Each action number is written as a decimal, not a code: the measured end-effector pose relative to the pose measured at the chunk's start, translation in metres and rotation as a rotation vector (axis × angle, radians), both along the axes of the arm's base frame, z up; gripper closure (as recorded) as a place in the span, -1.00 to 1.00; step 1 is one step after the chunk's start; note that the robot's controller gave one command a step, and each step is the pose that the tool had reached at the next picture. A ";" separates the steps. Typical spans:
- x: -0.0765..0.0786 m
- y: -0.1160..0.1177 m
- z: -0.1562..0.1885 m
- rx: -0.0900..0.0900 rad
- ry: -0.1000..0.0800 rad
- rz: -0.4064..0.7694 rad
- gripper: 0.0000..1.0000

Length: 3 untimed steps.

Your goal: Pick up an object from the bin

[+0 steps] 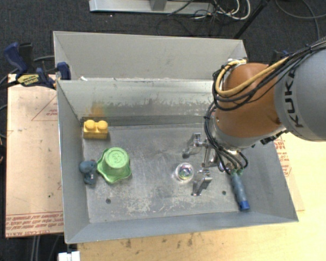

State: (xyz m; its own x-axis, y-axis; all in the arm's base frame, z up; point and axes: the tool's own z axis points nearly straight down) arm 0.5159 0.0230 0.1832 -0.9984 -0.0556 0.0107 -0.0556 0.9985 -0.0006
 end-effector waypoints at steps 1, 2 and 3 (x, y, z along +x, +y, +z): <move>0.031 -0.015 -0.110 0.004 -0.015 -0.028 -1.00; 0.031 -0.015 -0.106 0.004 -0.017 -0.027 1.00; 0.031 -0.032 0.054 0.001 -0.022 -0.037 1.00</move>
Offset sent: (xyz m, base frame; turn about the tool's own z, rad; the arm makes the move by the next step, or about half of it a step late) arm 0.0273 -0.0159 -0.1132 0.0255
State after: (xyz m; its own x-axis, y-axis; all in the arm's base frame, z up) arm 0.5470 -0.0087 0.2372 -0.9998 -0.0186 -0.0117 -0.0186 0.9998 -0.0001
